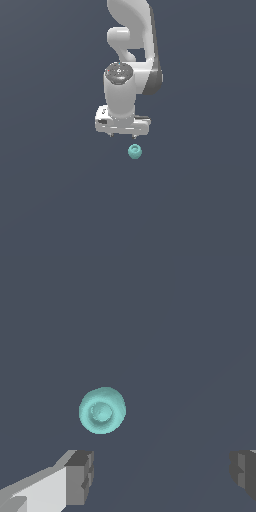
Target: Pick up the object and move it to a goal position.
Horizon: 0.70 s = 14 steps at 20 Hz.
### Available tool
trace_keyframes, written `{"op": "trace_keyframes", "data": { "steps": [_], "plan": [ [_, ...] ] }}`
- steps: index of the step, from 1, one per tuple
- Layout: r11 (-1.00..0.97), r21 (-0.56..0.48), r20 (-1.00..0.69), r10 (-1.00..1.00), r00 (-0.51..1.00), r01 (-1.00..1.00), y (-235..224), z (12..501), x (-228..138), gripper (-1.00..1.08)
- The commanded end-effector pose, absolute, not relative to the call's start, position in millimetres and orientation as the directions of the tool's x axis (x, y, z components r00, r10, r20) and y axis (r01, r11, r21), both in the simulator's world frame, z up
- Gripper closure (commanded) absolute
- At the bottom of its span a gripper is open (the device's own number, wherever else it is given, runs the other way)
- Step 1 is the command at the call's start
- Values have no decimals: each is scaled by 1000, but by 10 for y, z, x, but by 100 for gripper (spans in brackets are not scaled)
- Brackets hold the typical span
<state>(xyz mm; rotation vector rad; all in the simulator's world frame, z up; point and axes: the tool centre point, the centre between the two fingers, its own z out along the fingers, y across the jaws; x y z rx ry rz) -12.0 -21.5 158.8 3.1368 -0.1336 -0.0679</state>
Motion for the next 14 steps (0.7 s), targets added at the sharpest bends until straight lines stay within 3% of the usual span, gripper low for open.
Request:
{"op": "trace_keyframes", "data": {
  "steps": [1,14],
  "plan": [
    [-995,3,-49,-100,994,-100,-261,1580,-134,-92],
    [-999,4,-29,45,999,45,-14,1286,-74,-92]
  ]
}}
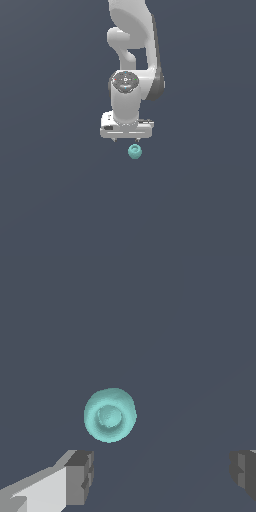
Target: Pick up the object and move it to a goal position.
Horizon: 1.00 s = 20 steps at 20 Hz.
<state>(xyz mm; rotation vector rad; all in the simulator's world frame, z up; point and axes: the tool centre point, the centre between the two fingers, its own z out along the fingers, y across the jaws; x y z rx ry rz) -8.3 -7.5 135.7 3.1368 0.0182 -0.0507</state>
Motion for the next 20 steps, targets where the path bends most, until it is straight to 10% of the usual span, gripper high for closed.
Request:
{"op": "trace_keyframes", "data": {
  "steps": [1,20],
  "plan": [
    [-997,4,-25,72,997,72,33,1232,-66,-92],
    [-973,0,-2,232,973,232,337,768,-45,-92]
  ]
}}
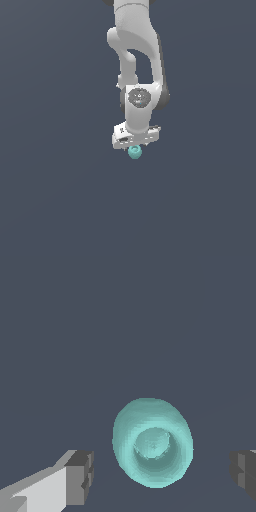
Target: Pick up the object and move it to a goal position.
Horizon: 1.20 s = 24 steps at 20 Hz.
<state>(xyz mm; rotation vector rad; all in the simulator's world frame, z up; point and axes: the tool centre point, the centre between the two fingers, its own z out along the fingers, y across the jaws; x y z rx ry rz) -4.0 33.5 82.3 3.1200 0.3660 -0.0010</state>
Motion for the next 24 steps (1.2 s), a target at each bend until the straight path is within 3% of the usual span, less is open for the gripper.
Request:
{"op": "trace_keyframes", "data": {
  "steps": [1,11,12,24],
  "plan": [
    [-972,0,-1,233,972,233,338,719,-47,-92],
    [-972,0,0,237,972,237,342,396,-40,-92],
    [-972,0,0,237,972,237,342,396,-40,108],
    [-972,0,0,237,972,237,341,410,-42,108]
  ]
}}
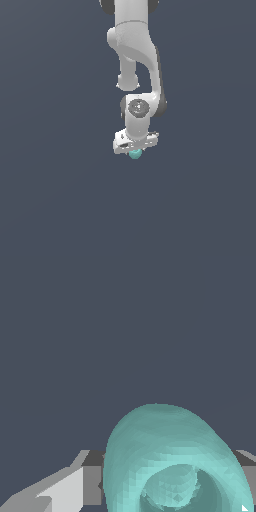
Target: Pick up the object and move it to a goal position.
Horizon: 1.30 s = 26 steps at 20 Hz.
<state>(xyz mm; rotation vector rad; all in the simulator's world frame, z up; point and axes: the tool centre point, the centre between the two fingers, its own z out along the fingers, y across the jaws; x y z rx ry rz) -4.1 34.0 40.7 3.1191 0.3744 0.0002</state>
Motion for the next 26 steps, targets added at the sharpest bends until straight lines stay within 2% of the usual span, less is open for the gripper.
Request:
{"op": "trace_keyframes", "data": {
  "steps": [1,13,26],
  "plan": [
    [-972,0,0,237,972,237,342,422,-46,108],
    [-972,1,0,236,972,236,376,921,-202,108],
    [-971,1,0,237,971,237,475,2149,-571,108]
  ]
}}
